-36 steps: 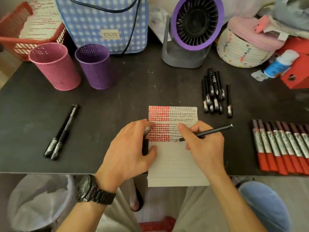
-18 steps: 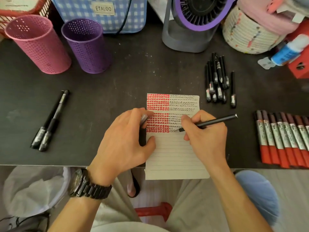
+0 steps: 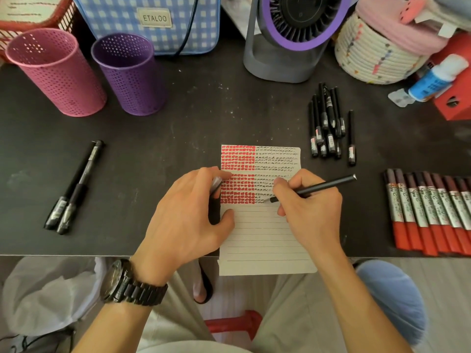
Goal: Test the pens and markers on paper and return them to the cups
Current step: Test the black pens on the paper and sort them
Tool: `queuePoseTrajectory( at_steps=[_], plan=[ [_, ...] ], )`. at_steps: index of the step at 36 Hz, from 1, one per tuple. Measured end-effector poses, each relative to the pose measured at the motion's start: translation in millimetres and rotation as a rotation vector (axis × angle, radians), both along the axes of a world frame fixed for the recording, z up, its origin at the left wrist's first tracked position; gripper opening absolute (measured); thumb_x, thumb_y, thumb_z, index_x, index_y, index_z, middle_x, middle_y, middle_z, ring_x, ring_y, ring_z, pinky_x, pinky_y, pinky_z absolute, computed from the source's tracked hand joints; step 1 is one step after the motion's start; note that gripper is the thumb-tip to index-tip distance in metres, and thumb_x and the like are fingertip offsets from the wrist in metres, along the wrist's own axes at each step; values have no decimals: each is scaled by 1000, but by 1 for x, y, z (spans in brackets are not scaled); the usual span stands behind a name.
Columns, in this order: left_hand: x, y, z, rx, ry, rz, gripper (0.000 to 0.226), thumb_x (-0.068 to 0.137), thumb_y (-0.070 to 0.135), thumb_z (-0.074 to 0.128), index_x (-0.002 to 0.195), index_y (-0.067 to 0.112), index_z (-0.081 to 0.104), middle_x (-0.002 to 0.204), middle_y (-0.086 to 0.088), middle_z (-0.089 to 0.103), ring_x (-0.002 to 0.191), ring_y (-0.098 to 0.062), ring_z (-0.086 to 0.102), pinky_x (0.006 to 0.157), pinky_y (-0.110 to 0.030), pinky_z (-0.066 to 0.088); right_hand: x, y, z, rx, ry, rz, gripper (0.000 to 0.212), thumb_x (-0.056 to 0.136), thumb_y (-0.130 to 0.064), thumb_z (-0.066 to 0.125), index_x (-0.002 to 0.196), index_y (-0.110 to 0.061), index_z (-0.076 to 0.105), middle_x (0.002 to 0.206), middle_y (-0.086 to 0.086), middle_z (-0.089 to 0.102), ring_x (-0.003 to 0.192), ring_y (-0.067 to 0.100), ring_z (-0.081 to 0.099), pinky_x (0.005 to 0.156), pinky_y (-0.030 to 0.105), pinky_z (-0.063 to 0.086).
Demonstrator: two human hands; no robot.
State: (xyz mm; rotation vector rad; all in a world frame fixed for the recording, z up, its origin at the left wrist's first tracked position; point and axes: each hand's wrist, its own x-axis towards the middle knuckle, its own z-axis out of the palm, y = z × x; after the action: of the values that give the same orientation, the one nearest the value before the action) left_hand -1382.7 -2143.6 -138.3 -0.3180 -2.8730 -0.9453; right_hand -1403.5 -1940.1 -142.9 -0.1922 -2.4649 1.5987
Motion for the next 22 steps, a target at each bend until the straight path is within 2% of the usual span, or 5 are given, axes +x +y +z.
queuePoseTrajectory(
  at_steps=[5,10,13,17,22],
  plan=[
    [0,-1,-1,-8,4,6,41,78,45,61,113,25,54,114,31,44,106,6,45,80,-2,30,0,0,-1,-17,6,-8,31,86,-17,71,59,-14,56,46,-1,61,42,1,58,50,11,42],
    [0,-1,-3,-2,15,-2,42,78,48,57,114,27,54,107,35,41,108,9,42,80,-2,30,0,0,0,-26,11,-5,30,86,-16,71,61,-15,56,46,0,61,42,2,59,50,11,42],
    [-1,-1,-4,-1,11,-1,42,79,48,57,115,28,53,108,32,43,110,6,45,81,-5,30,0,1,0,-22,11,-5,32,87,-13,71,59,-13,56,47,2,60,42,1,59,49,13,44],
    [-2,-1,-5,-5,14,0,41,79,47,61,114,28,53,115,31,44,102,13,37,82,-5,31,1,0,1,-23,8,-10,32,86,-13,71,59,-11,56,48,4,60,42,0,59,49,12,43],
    [-2,-2,-7,-13,-4,0,42,79,46,62,114,27,53,117,31,44,104,5,44,84,-6,30,1,0,2,-18,11,-11,32,87,-11,71,59,-10,56,48,2,61,43,0,59,49,11,43]
  ],
)
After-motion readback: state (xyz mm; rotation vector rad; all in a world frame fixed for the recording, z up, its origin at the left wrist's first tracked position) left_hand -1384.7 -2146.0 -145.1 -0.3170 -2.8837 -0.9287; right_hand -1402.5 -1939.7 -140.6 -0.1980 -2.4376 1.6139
